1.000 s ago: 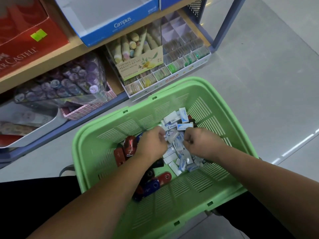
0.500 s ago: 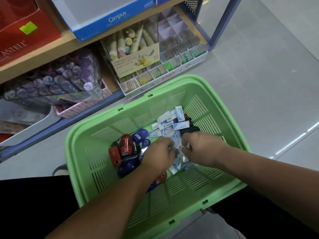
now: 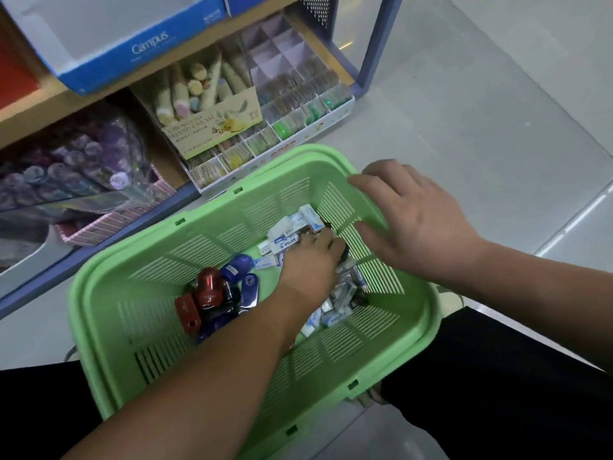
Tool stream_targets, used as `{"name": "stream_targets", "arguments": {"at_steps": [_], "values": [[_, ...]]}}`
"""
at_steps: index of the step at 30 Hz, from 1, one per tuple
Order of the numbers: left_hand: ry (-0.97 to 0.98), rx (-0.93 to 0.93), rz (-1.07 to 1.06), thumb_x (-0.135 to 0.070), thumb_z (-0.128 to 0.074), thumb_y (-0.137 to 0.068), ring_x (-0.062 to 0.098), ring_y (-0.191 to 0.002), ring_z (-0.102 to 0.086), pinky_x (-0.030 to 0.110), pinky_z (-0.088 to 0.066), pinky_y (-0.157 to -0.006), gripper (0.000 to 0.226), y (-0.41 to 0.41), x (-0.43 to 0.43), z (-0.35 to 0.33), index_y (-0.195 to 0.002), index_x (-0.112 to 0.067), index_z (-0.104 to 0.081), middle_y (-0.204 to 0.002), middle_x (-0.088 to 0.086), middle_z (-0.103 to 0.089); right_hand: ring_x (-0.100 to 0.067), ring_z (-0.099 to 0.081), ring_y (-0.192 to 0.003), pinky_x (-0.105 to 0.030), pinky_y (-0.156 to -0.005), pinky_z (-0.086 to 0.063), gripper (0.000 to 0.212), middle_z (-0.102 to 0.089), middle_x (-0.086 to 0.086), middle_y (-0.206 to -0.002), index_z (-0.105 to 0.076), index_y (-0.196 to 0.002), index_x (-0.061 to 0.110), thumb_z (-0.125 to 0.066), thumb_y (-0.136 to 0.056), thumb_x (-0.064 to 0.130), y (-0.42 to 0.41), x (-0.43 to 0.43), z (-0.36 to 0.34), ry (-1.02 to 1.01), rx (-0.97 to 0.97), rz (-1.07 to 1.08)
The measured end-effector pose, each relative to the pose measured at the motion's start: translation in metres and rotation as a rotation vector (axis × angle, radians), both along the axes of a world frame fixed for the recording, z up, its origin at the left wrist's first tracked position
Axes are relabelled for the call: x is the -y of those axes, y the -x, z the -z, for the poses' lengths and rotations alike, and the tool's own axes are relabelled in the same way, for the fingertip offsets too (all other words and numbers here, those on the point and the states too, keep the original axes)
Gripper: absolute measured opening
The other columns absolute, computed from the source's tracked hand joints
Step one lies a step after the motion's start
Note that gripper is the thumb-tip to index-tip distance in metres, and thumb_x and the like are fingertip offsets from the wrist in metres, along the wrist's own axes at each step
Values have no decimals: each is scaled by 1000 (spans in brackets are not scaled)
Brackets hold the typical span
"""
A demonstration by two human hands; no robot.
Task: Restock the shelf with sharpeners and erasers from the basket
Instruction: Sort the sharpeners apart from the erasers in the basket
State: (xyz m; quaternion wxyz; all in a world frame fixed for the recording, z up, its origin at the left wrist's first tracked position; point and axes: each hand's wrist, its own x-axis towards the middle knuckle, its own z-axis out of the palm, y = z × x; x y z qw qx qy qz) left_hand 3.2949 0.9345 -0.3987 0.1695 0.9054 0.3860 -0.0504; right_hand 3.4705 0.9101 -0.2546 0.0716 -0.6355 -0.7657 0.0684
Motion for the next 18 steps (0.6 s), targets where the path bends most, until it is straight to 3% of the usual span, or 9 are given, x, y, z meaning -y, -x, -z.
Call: {"name": "stream_targets", "arguments": {"at_steps": [2,4,6,8,10,14,16,18], "values": [[-34,-15,-22,-41,-78,-81,32,-106,-59,38,-50,-66,59,0,4,1,-131,-22,-54,-133,4,-51,-38,-62,-102,-47,-73,-56,74,-50,-7,-135,-32,-155,24,-63,-90,34,-2,0,8,152,-157,121],[-3,-25,-43,-49,-74,-85,31,-109,-58,40,-54,-71,64,1,7,1,-139,-26,-47,-139,2,-45,-40,-65,-98,-47,-72,-55,83,-48,-4,-143,-13,-161,32,-60,-93,37,-4,3,15,228,-175,130],[102,16,-100,-47,-72,-88,30,-110,-55,42,-55,-77,64,1,9,3,-142,-27,-44,-141,1,-40,-40,-66,-98,-47,-73,-55,84,-48,-5,-146,-10,-162,30,-58,-94,37,-2,3,20,215,-200,108],[202,133,-174,-35,-74,-87,32,-104,-58,43,-55,-77,56,0,7,3,-138,-26,-51,-134,1,-41,-38,-65,-95,-44,-70,-55,79,-51,-7,-140,-19,-161,24,-59,-94,33,0,5,21,154,-245,110],[283,243,-242,-28,-72,-88,31,-96,-62,43,-55,-74,42,1,5,2,-128,-24,-60,-122,-1,-45,-38,-62,-101,-41,-71,-54,70,-52,-12,-135,-34,-156,14,-60,-92,27,-1,5,20,35,-171,46],[220,251,-176,-42,-58,-98,28,-89,-65,41,-54,-67,33,19,8,-16,-128,-27,-60,-120,-3,-51,-44,-51,-126,-51,-101,-45,44,-52,-26,-139,-61,-132,1,-58,-89,11,-1,3,9,-197,5,-197],[197,217,-142,-47,-54,-97,26,-85,-67,39,-54,-66,32,39,11,-27,-124,-30,-59,-114,-4,-57,-44,-55,-120,-51,-107,-41,29,-60,-23,-128,-68,-116,3,-53,-93,11,3,-1,4,-236,25,-319],[248,98,-207,-47,-54,-94,24,-86,-67,36,-53,-68,26,69,11,-34,-111,-28,-59,-103,-5,-63,-37,-61,-98,-50,-103,-44,24,-66,-14,-105,-70,-98,8,-48,-98,16,8,0,3,-211,73,-409]]}}
